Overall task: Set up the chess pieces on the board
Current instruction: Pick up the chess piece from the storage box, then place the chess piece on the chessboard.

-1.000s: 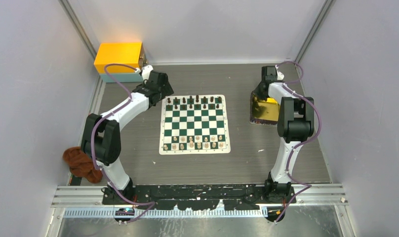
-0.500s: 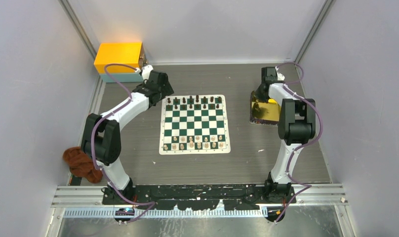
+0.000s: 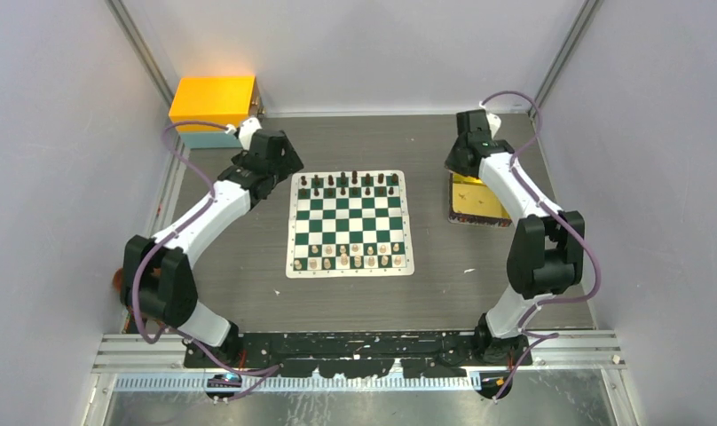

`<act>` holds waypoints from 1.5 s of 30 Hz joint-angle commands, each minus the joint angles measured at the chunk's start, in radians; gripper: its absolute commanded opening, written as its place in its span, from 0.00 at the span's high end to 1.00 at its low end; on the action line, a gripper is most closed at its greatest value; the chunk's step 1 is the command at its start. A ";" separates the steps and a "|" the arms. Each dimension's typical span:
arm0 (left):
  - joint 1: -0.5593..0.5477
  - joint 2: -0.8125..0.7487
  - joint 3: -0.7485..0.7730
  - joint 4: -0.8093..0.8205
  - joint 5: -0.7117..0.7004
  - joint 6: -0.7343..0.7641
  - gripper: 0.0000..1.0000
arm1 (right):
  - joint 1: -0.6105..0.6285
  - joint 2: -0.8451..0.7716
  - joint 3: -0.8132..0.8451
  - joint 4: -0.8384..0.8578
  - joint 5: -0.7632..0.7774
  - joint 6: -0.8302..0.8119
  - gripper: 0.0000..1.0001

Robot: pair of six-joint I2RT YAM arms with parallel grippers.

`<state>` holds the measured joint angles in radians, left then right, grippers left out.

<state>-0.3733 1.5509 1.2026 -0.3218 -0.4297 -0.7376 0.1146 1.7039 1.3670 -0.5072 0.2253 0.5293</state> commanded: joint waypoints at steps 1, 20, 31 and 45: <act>-0.006 -0.124 -0.024 -0.009 -0.021 -0.022 0.08 | 0.103 -0.093 0.069 -0.097 -0.033 -0.071 0.99; -0.006 -0.544 -0.086 -0.219 -0.112 0.007 0.07 | 0.684 0.103 0.364 -0.223 -0.087 -0.062 0.99; -0.006 -0.710 -0.097 -0.295 -0.118 0.007 0.07 | 0.843 0.311 0.526 -0.249 -0.101 -0.055 0.99; -0.006 -0.785 -0.103 -0.335 -0.106 0.016 0.07 | 0.942 0.453 0.612 -0.271 -0.096 -0.066 0.99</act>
<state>-0.3740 0.7929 1.1000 -0.6552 -0.5270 -0.7460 1.0443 2.1418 1.9285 -0.7868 0.1253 0.4725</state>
